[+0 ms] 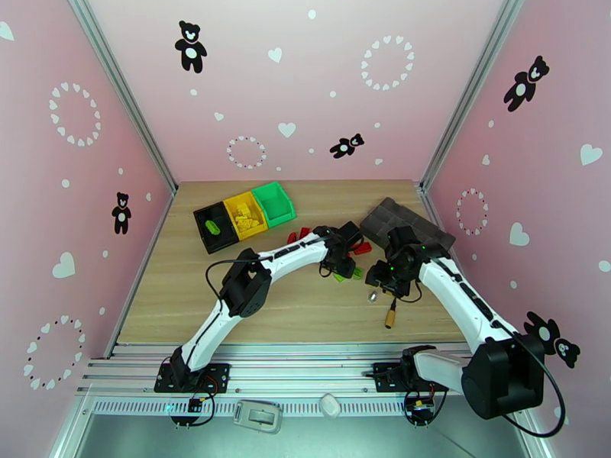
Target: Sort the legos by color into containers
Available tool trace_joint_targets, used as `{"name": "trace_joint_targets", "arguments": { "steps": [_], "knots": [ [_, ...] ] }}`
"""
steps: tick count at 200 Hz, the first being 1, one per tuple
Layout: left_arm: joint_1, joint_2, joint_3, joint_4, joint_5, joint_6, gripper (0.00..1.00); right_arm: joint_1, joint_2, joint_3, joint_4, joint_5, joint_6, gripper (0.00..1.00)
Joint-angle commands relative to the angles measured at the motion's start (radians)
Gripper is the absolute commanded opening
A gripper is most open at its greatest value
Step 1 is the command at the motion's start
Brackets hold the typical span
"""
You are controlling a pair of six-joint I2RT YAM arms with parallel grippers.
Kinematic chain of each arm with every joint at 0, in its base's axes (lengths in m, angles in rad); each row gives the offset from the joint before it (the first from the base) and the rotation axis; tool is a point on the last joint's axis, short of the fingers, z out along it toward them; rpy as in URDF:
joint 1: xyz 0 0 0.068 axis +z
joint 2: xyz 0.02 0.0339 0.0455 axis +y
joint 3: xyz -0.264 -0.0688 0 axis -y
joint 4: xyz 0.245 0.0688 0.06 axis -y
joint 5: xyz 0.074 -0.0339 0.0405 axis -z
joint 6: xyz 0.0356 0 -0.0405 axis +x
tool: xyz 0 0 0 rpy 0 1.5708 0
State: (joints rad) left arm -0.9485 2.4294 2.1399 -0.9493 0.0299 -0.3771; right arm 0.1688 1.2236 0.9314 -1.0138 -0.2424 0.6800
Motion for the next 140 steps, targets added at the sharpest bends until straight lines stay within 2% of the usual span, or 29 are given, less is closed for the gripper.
{"name": "trace_joint_targets", "arguments": {
  "steps": [1,47,102,140],
  "knots": [
    [-0.019,0.049,0.052,-0.071,-0.048,0.031,0.57,-0.007,-0.026,-0.008,-0.034,-0.011,0.002,0.51],
    [-0.019,0.07,0.063,-0.088,-0.074,0.026,0.55,-0.011,-0.028,-0.006,-0.034,-0.016,0.002,0.51],
    [-0.021,0.044,0.061,-0.089,-0.102,0.019,0.41,-0.012,-0.024,-0.005,-0.019,-0.033,0.003,0.51],
    [-0.017,-0.032,0.026,-0.072,-0.109,0.011,0.3,-0.01,-0.01,-0.018,0.073,-0.13,0.026,0.51]
  ]
}}
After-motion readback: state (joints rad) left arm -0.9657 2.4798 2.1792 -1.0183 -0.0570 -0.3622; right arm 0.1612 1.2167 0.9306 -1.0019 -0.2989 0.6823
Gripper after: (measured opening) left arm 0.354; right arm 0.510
